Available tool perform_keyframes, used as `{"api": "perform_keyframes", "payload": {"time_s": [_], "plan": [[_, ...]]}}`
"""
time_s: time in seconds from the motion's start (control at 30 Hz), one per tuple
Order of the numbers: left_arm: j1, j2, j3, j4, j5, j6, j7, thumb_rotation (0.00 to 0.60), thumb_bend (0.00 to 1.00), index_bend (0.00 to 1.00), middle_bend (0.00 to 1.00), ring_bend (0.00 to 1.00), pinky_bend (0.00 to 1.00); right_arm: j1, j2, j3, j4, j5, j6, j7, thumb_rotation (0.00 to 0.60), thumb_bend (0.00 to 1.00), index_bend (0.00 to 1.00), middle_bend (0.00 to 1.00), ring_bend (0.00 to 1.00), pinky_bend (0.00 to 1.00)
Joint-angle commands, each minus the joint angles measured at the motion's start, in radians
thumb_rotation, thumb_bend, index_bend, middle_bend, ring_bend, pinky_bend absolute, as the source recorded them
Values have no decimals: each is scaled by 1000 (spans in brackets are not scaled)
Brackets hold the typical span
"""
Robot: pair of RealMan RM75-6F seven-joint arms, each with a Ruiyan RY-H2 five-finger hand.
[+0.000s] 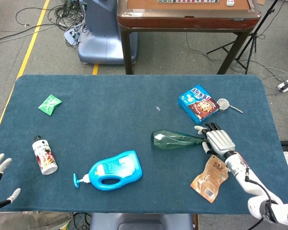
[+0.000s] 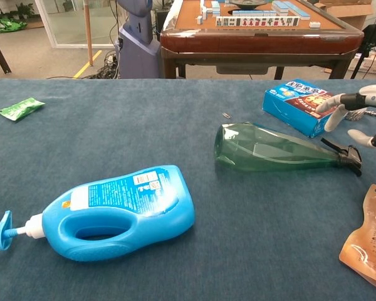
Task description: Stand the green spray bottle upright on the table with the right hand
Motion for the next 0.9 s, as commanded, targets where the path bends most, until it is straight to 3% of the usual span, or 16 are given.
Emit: {"api": "perform_keyframes", "payload": {"time_s": [0.03, 0.27, 0.57, 0.9], "plan": [[0, 0, 1, -1, -1, -3, 3, 600, 255, 96, 0, 0, 0, 30, -42, -1, 55, 30, -37, 2, 600, 651, 131, 278, 61, 51], [5, 1, 3, -3, 1, 5, 5, 600, 255, 96, 0, 0, 0, 59, -111, -26, 128, 64, -70, 0, 600, 651, 130, 291, 60, 51], [7, 0, 3, 3, -3, 5, -2, 600, 255, 96, 0, 0, 0, 18, -76, -71, 31, -11, -34, 72, 600, 635, 126, 316, 61, 51], [6, -1, 3, 6, 0, 5, -5, 600, 255, 96, 0, 0, 0, -23, 2, -78, -107, -182, 139, 51, 600, 292, 124, 224, 60, 51]]}}
